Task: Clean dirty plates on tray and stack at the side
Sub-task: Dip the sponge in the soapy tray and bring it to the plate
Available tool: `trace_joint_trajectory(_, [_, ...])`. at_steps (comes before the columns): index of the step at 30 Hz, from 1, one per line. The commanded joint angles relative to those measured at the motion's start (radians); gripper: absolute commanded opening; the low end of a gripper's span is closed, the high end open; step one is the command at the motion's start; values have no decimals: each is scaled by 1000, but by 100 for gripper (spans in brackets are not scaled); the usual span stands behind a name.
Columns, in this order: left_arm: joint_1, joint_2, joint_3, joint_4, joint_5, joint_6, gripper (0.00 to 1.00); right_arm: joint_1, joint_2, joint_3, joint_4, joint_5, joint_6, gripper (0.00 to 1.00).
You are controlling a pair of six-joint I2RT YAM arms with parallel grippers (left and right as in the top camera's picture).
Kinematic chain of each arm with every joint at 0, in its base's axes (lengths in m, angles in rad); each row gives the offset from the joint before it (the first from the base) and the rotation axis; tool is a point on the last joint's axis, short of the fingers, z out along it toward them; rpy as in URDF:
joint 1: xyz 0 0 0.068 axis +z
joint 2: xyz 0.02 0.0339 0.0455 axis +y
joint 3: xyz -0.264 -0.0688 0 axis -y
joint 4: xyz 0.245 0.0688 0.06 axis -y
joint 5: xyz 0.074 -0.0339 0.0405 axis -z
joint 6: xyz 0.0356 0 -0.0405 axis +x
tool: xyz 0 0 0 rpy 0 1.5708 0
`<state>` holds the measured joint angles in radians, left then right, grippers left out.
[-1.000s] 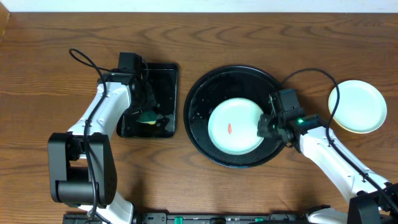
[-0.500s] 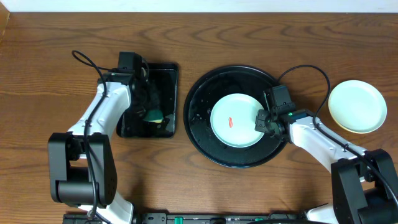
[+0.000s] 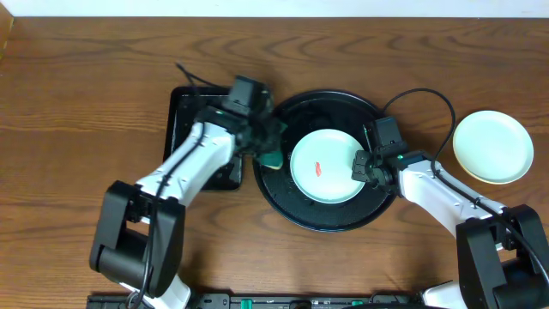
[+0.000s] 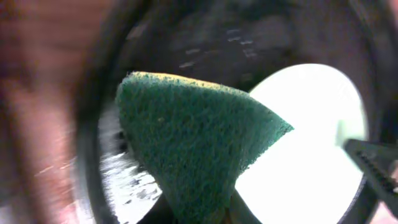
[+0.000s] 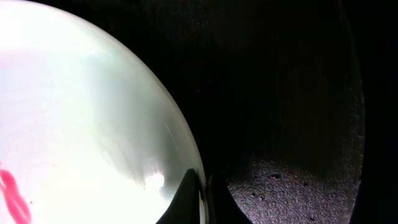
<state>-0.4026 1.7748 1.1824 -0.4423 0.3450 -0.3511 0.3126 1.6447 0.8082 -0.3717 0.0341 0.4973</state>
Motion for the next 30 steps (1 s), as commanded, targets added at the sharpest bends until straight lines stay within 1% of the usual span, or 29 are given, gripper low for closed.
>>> trace_joint_trajectory(1, [-62,2,22,54,-45,-40,8,-3,37,1,4,14,-1,1])
trace_joint_trajectory(3, [-75,-2,22,50,-96,-47,8,-3,37,1,2,14,-1,1])
trace_joint_trajectory(6, [-51,-21,23,12,-175,-47,8,-3,37,1,-2,13,-1,1])
trace_joint_trajectory(9, [9,-56,27,-58,-298,-37,8,-3,37,1,-3,14,-1,1])
trace_joint_trajectory(14, [139,-88,26,-142,-444,35,8,-3,37,1,2,14,-1,1])
trace_joint_trajectory(17, [199,-62,11,-126,-443,51,8,-3,37,1,4,14,-1,1])
trace_joint_trajectory(20, [227,-5,-2,-101,-443,52,8,-3,37,1,3,13,-1,1])
trace_joint_trajectory(24, [236,87,-3,-38,-443,109,8,-3,37,1,0,13,-1,1])
trace_joint_trajectory(30, [236,166,-3,16,-443,111,8,-3,37,1,-6,13,-1,1])
